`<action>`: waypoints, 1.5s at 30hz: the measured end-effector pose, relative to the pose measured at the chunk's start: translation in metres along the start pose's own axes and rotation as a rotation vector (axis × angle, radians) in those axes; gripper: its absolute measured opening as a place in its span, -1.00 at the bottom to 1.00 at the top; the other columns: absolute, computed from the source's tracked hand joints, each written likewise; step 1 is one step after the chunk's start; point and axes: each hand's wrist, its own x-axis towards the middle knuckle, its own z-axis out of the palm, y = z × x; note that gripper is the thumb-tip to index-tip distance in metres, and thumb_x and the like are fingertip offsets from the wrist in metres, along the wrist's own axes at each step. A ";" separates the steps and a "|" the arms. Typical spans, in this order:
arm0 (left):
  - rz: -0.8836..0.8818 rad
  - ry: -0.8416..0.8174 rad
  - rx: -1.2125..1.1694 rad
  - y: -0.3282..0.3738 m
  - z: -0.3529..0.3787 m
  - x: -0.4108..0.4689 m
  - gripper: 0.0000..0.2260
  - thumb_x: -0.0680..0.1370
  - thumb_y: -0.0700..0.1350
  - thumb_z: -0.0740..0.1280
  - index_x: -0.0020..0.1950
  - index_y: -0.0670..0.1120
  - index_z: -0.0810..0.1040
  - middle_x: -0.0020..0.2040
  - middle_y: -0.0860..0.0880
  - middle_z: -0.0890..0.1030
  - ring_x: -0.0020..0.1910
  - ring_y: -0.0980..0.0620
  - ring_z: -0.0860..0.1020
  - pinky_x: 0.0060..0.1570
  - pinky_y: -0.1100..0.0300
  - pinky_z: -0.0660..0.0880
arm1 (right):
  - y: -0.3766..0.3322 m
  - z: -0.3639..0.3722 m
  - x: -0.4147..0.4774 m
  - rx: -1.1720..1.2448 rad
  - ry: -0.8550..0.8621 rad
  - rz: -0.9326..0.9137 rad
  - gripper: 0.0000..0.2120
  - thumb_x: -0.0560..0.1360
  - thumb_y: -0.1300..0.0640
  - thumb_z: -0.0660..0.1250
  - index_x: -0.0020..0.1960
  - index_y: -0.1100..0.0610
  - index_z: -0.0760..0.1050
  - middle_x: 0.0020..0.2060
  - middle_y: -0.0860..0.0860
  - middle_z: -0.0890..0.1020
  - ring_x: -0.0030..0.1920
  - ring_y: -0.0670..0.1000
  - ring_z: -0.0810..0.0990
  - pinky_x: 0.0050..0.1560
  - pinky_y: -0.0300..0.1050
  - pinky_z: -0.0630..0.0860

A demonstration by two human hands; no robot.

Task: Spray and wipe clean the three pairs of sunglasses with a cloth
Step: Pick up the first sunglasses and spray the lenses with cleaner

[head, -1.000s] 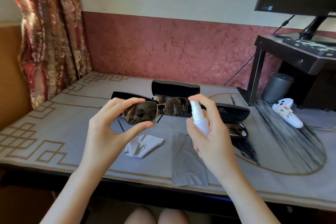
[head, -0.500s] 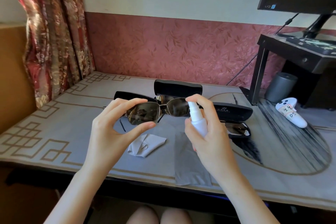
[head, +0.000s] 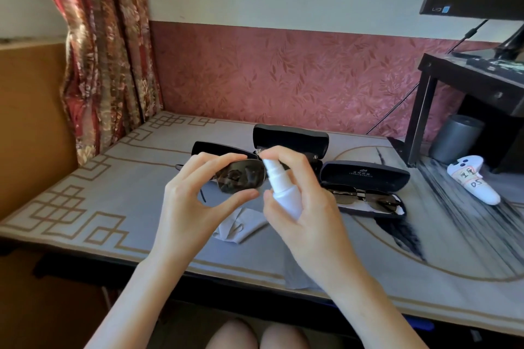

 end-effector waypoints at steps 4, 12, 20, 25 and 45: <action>0.011 0.010 0.010 0.000 -0.001 -0.001 -0.63 0.42 0.06 0.47 0.19 0.00 0.57 -0.06 0.08 0.57 -0.04 0.12 0.53 0.00 0.39 0.41 | 0.002 0.011 0.001 -0.053 -0.027 0.013 -0.55 0.51 0.18 0.24 0.19 -0.33 0.29 -0.05 -0.04 0.55 -0.20 0.00 0.50 -0.18 -0.13 0.47; -0.010 0.011 0.010 0.001 -0.001 0.000 -0.62 0.38 0.00 0.50 0.17 -0.05 0.60 -0.07 0.06 0.58 -0.05 0.11 0.53 -0.01 0.40 0.39 | 0.010 -0.002 -0.002 -0.028 0.049 0.045 -0.49 0.55 0.27 0.27 0.16 -0.36 0.31 -0.30 -0.20 0.49 -0.39 -0.12 0.38 -0.37 -0.39 0.31; -0.012 0.000 0.014 0.002 0.000 -0.001 -0.61 0.38 0.00 0.50 0.17 -0.05 0.60 -0.07 0.06 0.58 -0.06 0.14 0.52 -0.02 0.42 0.37 | 0.009 -0.004 -0.002 -0.008 0.074 0.016 -0.52 0.56 0.26 0.27 0.19 -0.33 0.32 -0.15 -0.32 0.50 -0.28 -0.13 0.45 -0.27 -0.42 0.36; -0.032 -0.001 0.009 0.000 -0.001 -0.002 -0.61 0.38 0.00 0.50 0.17 -0.04 0.61 -0.07 0.02 0.58 -0.06 0.13 0.53 -0.02 0.42 0.37 | 0.026 -0.017 -0.005 -0.001 0.102 0.067 -0.54 0.56 0.24 0.27 0.17 -0.33 0.33 -0.29 -0.33 0.50 -0.42 -0.09 0.40 -0.35 -0.30 0.38; -0.057 0.013 -0.003 -0.004 -0.005 -0.005 -0.59 0.34 0.04 0.56 0.15 0.01 0.59 -0.06 0.09 0.58 -0.05 0.22 0.52 -0.04 0.47 0.35 | 0.074 -0.039 -0.013 0.053 0.202 0.184 -0.47 0.58 0.14 0.26 0.29 -0.43 0.19 -0.18 0.15 0.50 -0.30 0.08 0.51 -0.14 0.00 0.53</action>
